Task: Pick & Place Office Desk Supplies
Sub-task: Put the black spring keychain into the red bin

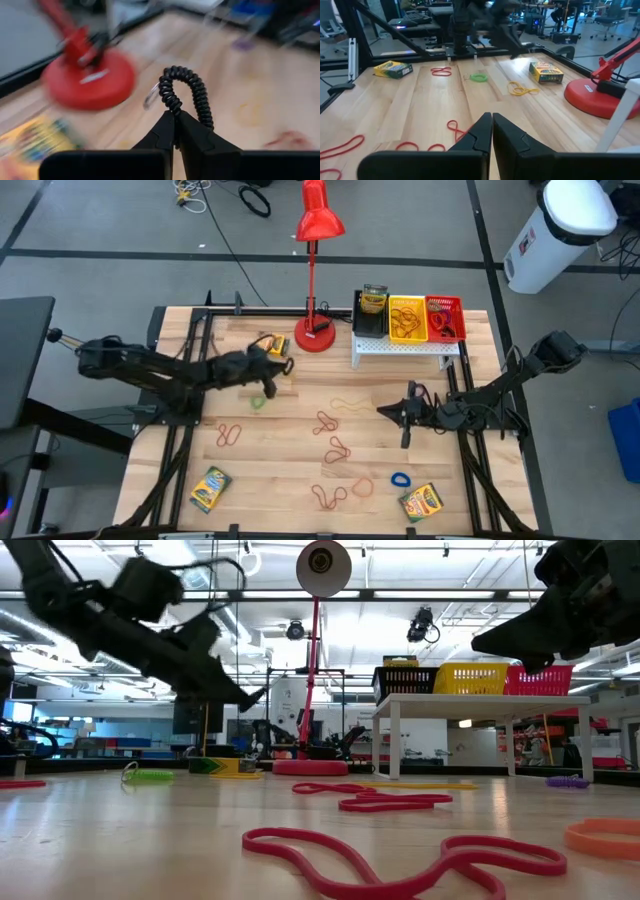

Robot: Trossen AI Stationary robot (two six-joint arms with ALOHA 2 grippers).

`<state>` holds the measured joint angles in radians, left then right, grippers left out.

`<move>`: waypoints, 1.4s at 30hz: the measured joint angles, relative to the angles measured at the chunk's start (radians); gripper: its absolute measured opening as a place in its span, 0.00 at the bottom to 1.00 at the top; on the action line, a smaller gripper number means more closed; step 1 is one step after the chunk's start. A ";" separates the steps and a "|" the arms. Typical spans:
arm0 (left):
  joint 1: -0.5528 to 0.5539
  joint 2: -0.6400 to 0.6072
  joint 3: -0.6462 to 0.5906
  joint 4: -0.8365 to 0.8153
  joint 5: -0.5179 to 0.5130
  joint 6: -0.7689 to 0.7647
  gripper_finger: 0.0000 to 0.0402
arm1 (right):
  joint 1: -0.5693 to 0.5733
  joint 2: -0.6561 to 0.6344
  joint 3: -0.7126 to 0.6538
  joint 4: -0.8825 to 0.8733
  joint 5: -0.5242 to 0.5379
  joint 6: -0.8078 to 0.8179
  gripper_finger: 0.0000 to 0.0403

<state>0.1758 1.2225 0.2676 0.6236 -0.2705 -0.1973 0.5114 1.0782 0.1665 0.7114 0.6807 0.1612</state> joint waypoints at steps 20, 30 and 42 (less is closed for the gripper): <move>-0.223 0.745 0.237 0.714 -0.130 0.126 0.04 | -0.031 0.386 0.123 0.162 0.104 0.044 0.16; -0.331 0.823 0.356 0.711 -0.323 0.337 0.04 | -0.190 0.550 0.229 0.162 0.081 0.295 0.49; -0.385 0.824 0.407 0.653 -0.385 0.432 0.04 | -0.244 0.683 0.248 0.442 -0.105 0.188 0.56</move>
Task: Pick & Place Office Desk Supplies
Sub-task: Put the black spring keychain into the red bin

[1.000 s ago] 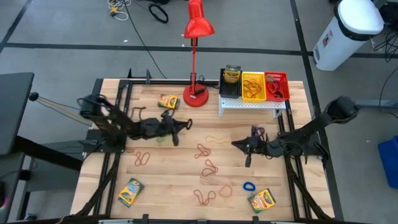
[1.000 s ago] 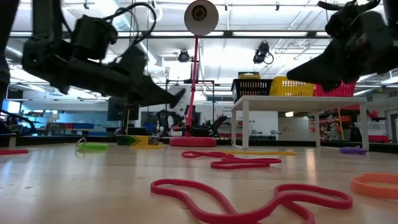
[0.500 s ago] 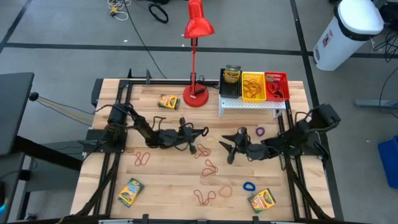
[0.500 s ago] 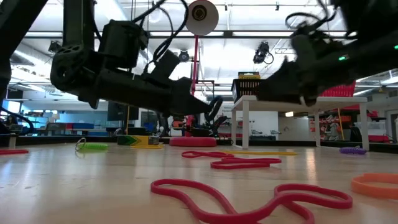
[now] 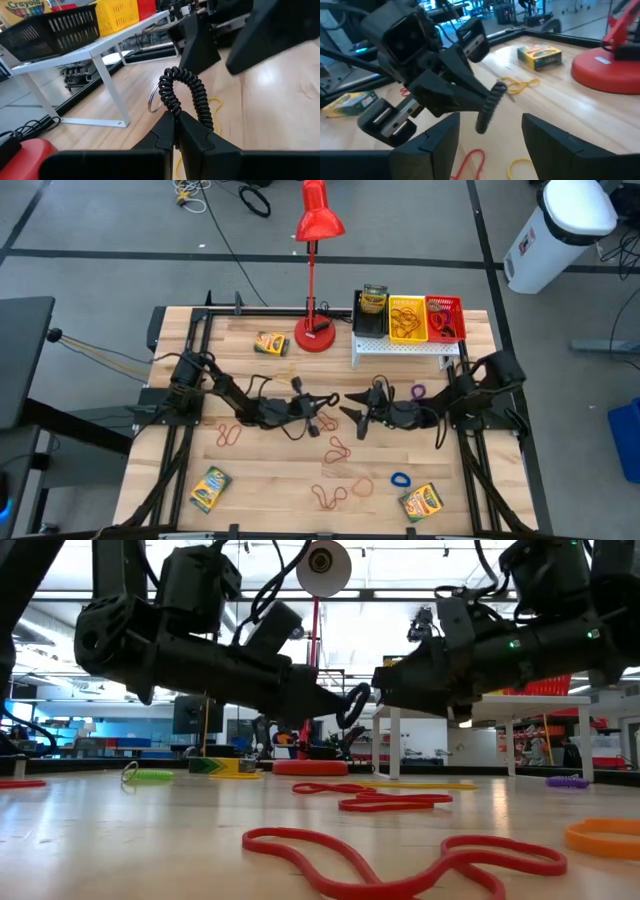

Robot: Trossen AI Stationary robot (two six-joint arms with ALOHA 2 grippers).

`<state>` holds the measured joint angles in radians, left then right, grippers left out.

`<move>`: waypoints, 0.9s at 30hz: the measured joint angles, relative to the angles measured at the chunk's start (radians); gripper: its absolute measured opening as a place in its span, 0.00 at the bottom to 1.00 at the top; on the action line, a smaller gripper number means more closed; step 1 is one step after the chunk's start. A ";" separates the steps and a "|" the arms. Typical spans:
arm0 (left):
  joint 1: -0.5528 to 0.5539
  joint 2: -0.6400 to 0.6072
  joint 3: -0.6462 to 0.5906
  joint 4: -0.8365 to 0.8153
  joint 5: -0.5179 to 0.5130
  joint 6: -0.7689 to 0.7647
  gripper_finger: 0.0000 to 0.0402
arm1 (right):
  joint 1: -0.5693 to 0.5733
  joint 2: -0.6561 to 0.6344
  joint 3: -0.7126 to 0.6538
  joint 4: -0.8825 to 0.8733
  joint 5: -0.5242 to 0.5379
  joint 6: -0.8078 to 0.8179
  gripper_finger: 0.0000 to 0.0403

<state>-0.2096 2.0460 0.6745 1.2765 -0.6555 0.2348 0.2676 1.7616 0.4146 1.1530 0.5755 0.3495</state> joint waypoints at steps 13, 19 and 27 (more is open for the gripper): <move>-0.021 0.000 0.029 -0.053 0.001 0.032 0.04 | 0.000 0.063 0.090 -0.026 0.094 -0.063 0.39; -0.028 0.000 0.029 -0.055 0.004 0.035 0.08 | 0.001 0.063 0.088 -0.029 0.101 -0.101 0.05; -0.093 -0.049 0.016 -0.092 -0.101 0.090 0.28 | 0.001 0.032 0.087 -0.058 0.096 -0.170 0.06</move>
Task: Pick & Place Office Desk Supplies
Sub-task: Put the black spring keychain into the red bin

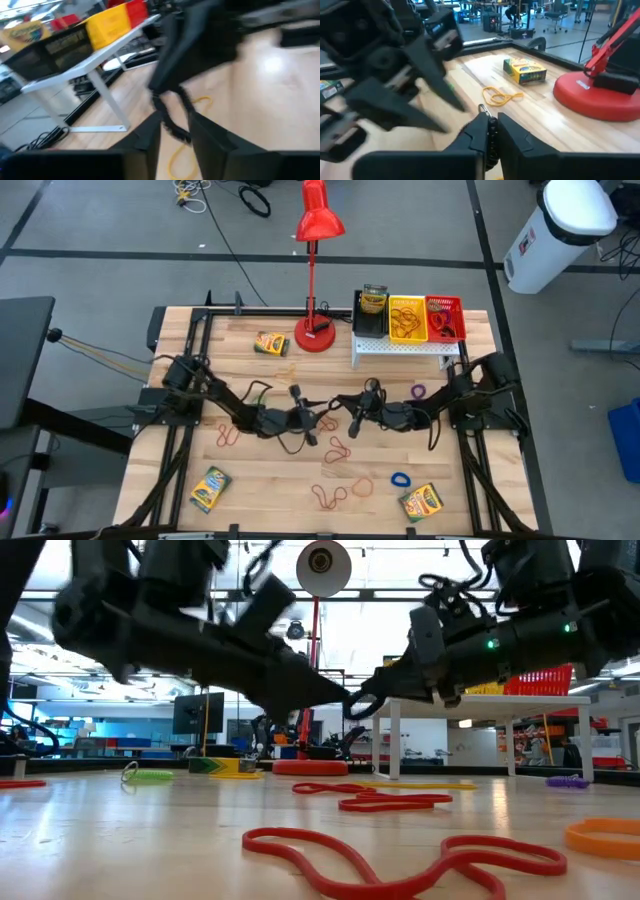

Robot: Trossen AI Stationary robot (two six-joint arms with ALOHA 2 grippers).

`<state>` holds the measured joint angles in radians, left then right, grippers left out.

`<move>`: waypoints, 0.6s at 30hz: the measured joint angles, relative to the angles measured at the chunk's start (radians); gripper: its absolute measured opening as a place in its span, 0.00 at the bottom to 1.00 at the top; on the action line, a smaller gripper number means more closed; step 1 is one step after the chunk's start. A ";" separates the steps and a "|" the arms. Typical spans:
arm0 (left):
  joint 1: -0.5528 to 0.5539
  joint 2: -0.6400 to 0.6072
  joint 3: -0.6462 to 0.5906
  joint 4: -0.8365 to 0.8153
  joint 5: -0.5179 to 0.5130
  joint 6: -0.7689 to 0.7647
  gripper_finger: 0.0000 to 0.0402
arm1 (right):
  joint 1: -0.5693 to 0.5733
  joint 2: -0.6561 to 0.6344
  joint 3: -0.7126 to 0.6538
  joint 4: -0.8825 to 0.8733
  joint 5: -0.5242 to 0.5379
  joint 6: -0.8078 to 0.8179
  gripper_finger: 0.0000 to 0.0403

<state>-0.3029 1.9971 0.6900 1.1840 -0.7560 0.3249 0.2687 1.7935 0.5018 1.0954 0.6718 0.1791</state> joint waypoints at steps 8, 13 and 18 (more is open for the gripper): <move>-0.007 -0.171 -0.156 -0.099 0.268 -0.018 0.46 | 0.091 -0.304 0.000 -0.293 0.219 -0.148 0.05; 0.075 -0.205 -0.299 0.049 0.456 -0.137 0.41 | 0.162 -0.667 0.010 -0.567 0.578 -0.313 0.04; 0.139 -0.205 -0.387 0.233 0.513 -0.187 0.32 | 0.131 -1.032 0.012 -0.748 0.838 -0.472 0.04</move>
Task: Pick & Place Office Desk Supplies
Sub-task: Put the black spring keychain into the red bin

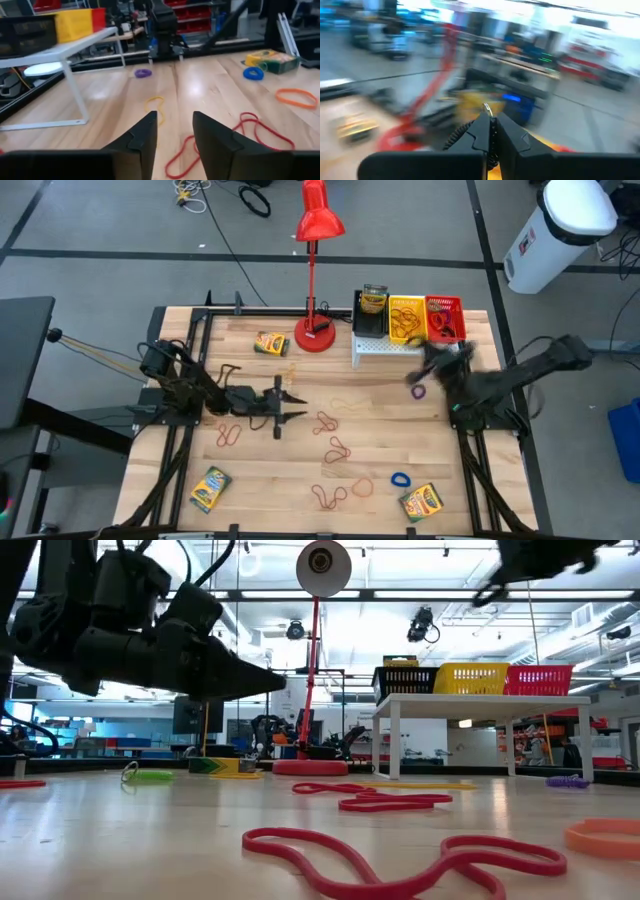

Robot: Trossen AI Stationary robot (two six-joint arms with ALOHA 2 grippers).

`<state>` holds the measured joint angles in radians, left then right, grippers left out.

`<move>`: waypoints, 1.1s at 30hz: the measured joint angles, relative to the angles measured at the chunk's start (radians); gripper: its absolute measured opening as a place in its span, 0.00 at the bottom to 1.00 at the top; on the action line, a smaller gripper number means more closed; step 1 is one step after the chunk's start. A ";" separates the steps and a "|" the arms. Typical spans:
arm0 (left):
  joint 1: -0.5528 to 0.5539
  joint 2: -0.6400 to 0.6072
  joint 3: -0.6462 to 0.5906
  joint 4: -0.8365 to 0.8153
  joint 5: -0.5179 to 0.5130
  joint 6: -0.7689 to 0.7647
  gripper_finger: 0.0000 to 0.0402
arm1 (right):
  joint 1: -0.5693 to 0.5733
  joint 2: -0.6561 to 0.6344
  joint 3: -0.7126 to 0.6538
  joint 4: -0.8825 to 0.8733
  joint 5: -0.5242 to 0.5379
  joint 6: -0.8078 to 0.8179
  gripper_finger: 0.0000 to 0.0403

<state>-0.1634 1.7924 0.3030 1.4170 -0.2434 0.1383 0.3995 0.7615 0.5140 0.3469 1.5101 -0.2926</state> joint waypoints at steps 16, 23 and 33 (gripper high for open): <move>0.027 0.000 -0.015 0.023 0.002 -0.031 0.30 | -0.282 -0.441 -0.006 -0.045 0.061 -0.397 0.04; 0.027 0.001 -0.015 0.023 0.002 -0.037 0.30 | -0.282 -0.436 -0.007 -0.043 0.061 -0.417 0.04; 0.027 0.001 -0.014 0.023 0.001 -0.026 0.30 | -0.283 -0.414 -0.007 -0.047 0.061 -0.411 0.04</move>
<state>-0.1368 1.7931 0.2886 1.4399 -0.2424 0.1127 0.1169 0.3475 0.5072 0.3002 1.5709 -0.7034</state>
